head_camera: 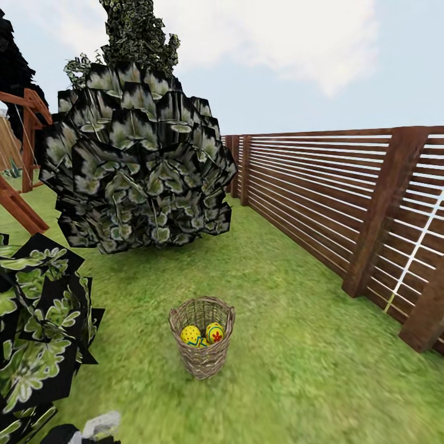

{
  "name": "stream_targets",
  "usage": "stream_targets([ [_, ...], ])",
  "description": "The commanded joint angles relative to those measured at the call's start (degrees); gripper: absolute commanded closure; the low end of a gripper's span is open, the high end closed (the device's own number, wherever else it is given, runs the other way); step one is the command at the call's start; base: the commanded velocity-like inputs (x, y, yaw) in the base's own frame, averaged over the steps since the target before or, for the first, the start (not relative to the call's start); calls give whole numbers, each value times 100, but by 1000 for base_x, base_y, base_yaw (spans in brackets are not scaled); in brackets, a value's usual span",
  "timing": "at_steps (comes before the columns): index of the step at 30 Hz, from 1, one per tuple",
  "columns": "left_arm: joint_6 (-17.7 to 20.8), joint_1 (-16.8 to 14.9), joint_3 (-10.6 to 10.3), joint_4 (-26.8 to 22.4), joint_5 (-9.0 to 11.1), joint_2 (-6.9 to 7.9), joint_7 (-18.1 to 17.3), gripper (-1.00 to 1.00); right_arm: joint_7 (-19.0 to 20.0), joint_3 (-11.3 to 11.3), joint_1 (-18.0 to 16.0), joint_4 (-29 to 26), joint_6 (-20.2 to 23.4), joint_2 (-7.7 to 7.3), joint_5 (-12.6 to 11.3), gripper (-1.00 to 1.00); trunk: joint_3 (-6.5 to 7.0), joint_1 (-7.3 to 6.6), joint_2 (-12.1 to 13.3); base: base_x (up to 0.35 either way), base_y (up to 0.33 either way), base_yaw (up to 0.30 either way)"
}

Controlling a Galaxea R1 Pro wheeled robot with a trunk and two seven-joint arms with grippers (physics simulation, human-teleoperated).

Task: Take the three Easter eggs out of the wicker basket on the lawn in the garden, then place them on the lawn next to a single tree (choose any tree) so that all three eggs are next to the same tree and none are left in the basket.

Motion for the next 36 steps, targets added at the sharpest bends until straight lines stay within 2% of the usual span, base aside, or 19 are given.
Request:
stream_targets([
  [1,58,-49,6,-43,40,-2,23,-100,-8,0,-7,-13,-6,-3,2,-100,-7,0,-3,0,0,0],
  [4,163,-179,3,-150,75,2,10,-100,-8,11,-7,-283,-11,-29,27,-100,-7,0,-3,0,0,0],
  [9,182,-204,-35,-140,59,-2,10,-100,6,22,-7,-551,-95,-59,44,-100,-7,0,-3,0,0,0],
  [14,163,-204,-49,-101,-7,0,17,-100,-60,55,-7,-1239,-30,-48,489,-100,-7,0,-3,0,0,0],
  [17,153,-205,-47,-96,-11,5,30,-100,-99,57,-8,-1704,173,-60,607,-100,-7,0,-3,0,0,0],
  [19,149,-205,-50,-70,-11,-4,33,-100,-134,57,-25,-2514,1080,-41,643,-100,-7,0,-3,0,0,0],
  [23,135,-206,-45,158,-22,-19,30,-100,-194,60,-326,-4849,4101,-40,629,-100,-7,0,-3,0,0,0],
  [25,128,-209,-40,201,-22,-18,28,-100,-202,58,-452,-5762,4858,-32,597,-100,-7,0,-3,0,0,0],
  [26,126,-210,-36,210,-21,-7,27,-100,-215,73,-493,-6092,5115,5,614,-100,-7,0,-3,0,0,0],
  [28,125,-210,-33,217,-23,3,27,-100,-233,94,-519,-6274,5269,49,645,-100,-7,0,-3,0,0,0],
  [36,124,-210,-53,215,-25,-17,17,-100,-245,123,-534,-6380,5373,23,666,-100,-7,0,-3,0,0,0],
])
